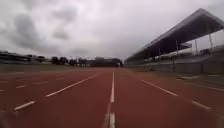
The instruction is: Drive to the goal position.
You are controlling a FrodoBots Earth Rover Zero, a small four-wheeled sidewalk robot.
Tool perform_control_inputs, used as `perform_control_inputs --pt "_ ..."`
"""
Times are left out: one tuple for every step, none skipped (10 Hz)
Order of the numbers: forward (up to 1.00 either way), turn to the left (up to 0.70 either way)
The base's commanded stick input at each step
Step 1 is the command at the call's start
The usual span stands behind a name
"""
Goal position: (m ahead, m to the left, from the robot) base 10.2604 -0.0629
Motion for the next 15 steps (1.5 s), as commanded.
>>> perform_control_inputs --pt "0.5 0.0" --pt "0.5 0.0" --pt "0.5 0.0" --pt "0.5 0.0" --pt "0.5 0.0" --pt "0.5 0.0" --pt "0.5 0.0" --pt "0.5 0.0" --pt "0.5 0.0" --pt "0.5 0.0" --pt "0.5 0.0" --pt "0.5 0.0" --pt "0.5 0.0" --pt "0.5 0.0" --pt "0.5 0.0"
